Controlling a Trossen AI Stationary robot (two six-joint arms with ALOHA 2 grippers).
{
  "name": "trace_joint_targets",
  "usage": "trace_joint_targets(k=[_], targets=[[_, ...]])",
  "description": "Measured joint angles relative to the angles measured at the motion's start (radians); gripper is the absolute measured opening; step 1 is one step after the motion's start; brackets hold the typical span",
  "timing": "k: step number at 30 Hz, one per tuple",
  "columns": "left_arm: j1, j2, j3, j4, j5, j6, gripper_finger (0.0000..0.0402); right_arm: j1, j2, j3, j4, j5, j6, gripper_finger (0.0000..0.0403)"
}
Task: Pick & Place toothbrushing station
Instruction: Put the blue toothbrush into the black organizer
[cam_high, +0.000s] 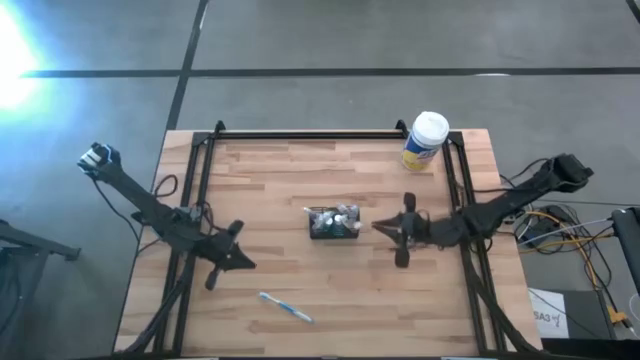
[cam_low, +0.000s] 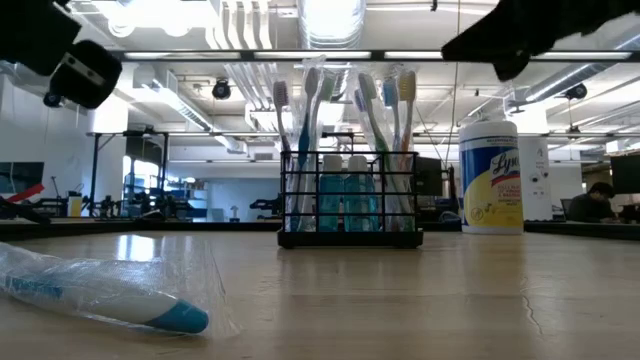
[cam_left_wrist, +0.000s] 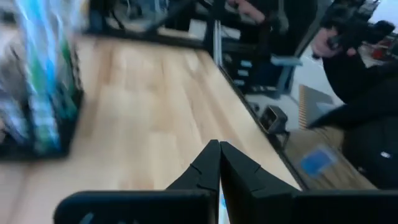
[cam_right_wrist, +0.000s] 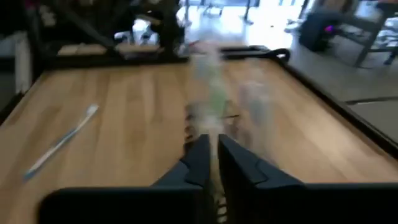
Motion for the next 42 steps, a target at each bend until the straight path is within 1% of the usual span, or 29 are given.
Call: trace_joint_targets(k=[2, 5, 8, 10, 13, 20, 24, 27, 30, 35, 39, 42], targets=[[0.0, 0.039, 0.0, 0.0, 0.021, -0.049, 0.0007, 0.049, 0.04, 0.062, -0.065, 0.012, 0.003, 0.0014], [0.0, 0.128, 0.008, -0.004, 0.028, -0.109, 0.0004, 0.101, 0.111, 0.145, -0.087, 0.02, -0.003, 0.0012], [0.0, 0.246, 0.05, -0.021, 0.064, -0.147, 0.0018, 0.126, 0.176, 0.212, -0.093, 0.021, -0.004, 0.0011], [0.0, 0.332, 0.105, -0.057, 0.11, -0.162, 0.004, 0.133, 0.21, 0.244, -0.095, 0.021, -0.004, 0.0011], [-0.007, 0.463, 0.208, -0.163, 0.174, -0.167, 0.0082, 0.134, 0.242, 0.274, -0.094, 0.016, -0.004, 0.001], [-0.019, 0.705, 0.425, -0.445, 0.167, -0.123, 0.0199, 0.133, 0.263, 0.276, -0.087, -0.01, 0.008, 0.0012], [-0.019, 0.788, 0.495, -0.48, 0.165, -0.075, 0.0253, 0.136, 0.268, 0.274, -0.087, -0.014, 0.011, 0.0013], [-0.019, 0.832, 0.518, -0.508, 0.166, -0.038, 0.0275, 0.136, 0.28, 0.275, -0.087, -0.015, 0.01, 0.0013], [-0.019, 0.859, 0.523, -0.525, 0.187, -0.017, 0.0283, 0.136, 0.3, 0.275, -0.084, -0.015, 0.012, 0.0013], [-0.019, 0.892, 0.511, -0.525, 0.189, -0.011, 0.028, 0.135, 0.335, 0.275, -0.077, -0.04, 0.02, 0.0013], [-0.019, 0.917, 0.511, -0.491, 0.178, 0.022, 0.0272, 0.135, 0.356, 0.275, -0.046, -0.04, 0.017, 0.0013], [-0.019, 0.932, 0.512, -0.482, 0.178, 0.043, 0.0258, 0.135, 0.372, 0.279, -0.017, -0.04, 0.014, 0.0013]])
